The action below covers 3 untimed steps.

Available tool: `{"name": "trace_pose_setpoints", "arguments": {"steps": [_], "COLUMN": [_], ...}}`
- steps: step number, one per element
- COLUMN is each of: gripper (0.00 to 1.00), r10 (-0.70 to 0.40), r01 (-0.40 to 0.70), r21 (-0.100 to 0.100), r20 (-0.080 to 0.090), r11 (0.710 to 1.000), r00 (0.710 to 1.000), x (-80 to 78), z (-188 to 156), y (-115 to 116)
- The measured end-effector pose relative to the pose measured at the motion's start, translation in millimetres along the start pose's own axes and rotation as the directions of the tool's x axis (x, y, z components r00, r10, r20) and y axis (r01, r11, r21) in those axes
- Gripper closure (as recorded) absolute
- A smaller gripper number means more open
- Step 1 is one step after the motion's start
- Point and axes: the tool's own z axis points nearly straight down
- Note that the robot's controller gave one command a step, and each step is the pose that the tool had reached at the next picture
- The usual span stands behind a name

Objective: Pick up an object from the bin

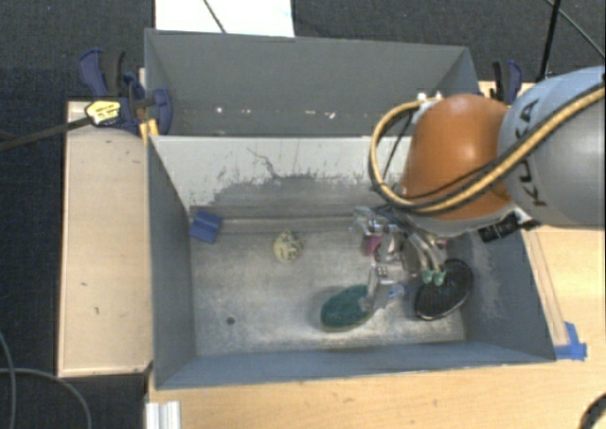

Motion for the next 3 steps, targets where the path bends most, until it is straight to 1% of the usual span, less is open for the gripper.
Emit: {"name": "trace_pose_setpoints", "arguments": {"steps": [1,2,3], "gripper": [0.0,1.0,1.0], "r10": [-0.273,-0.27,-0.29], "r01": [0.273,0.27,0.29], "r21": [-0.001,0.0,0.002], "r20": [-0.008,-0.003,0.008], "r11": [0.962,0.963,0.957], "r00": [0.962,0.963,0.957], "x": [12.7,11.1,-3.9], "z": [102,100,-15], "y": [-5,-5,7]}}
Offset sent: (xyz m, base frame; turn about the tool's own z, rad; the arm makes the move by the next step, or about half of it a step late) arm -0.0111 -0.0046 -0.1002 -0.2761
